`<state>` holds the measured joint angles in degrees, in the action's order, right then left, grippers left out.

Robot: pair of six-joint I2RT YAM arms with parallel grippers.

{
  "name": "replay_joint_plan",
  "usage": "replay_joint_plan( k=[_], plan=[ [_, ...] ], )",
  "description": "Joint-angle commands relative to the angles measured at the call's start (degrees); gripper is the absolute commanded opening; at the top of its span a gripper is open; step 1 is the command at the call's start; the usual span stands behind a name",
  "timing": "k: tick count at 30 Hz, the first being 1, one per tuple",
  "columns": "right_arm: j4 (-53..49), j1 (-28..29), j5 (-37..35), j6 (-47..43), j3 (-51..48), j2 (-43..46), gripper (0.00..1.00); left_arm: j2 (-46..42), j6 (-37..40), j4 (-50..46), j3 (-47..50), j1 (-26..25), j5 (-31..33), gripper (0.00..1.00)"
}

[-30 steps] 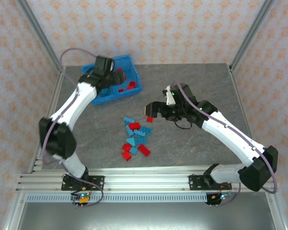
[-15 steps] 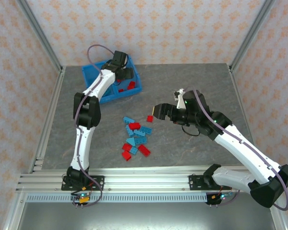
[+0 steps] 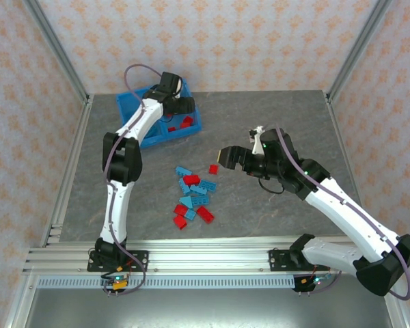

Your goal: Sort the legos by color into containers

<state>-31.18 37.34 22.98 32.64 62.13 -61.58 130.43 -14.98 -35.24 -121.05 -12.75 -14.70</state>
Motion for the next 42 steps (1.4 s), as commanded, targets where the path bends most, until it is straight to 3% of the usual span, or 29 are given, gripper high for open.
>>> replay_joint_plan(
  k=[1, 9, 15, 19, 25, 32, 36, 42],
  plan=[
    [-1.38, 0.01, -5.65, 0.68, 0.83, -3.05, 0.97, -15.63, -0.09, 4.13, 5.85, -0.92, -4.07, 0.81],
    [-9.41, 1.69, -11.49, 2.57, 10.31, -23.02, 0.93, -49.8, 18.94, 7.32, 35.58, -13.05, -5.12, 0.89],
    [-10.03, 2.12, -12.94, 4.98, 17.46, -38.94, 0.91, -70.79, 38.09, 7.36, 60.64, -19.15, -16.6, 0.97],
    [-9.39, 2.39, -13.84, 5.22, 21.36, -46.64, 0.86, -81.04, 45.88, 2.28, 71.73, -20.9, -21.38, 1.0],
    [-8.38, 2.38, -15.39, 6.44, 25.22, -54.96, 0.72, -90.08, 48.6, -4.0, 78.21, -21.26, -23.11, 1.0],
    [-6.16, 2.38, -14.07, 7.65, 25.08, -58.11, 0.53, -91.04, 44.51, 1.03, 82.08, -21.43, -23.14, 1.0],
    [-7.05, 3.31, -18.19, 6.78, 23.81, -53.36, 0.33, -90.44, 41.31, 4.96, 82.93, -21.61, -22.33, 1.0],
    [-3.81, 10.71, -27.49, -4.65, 25.74, -41.54, 0.34, -92.28, 38.14, 7.57, 82.63, -21.7, -18.4, 1.0]
  ],
)
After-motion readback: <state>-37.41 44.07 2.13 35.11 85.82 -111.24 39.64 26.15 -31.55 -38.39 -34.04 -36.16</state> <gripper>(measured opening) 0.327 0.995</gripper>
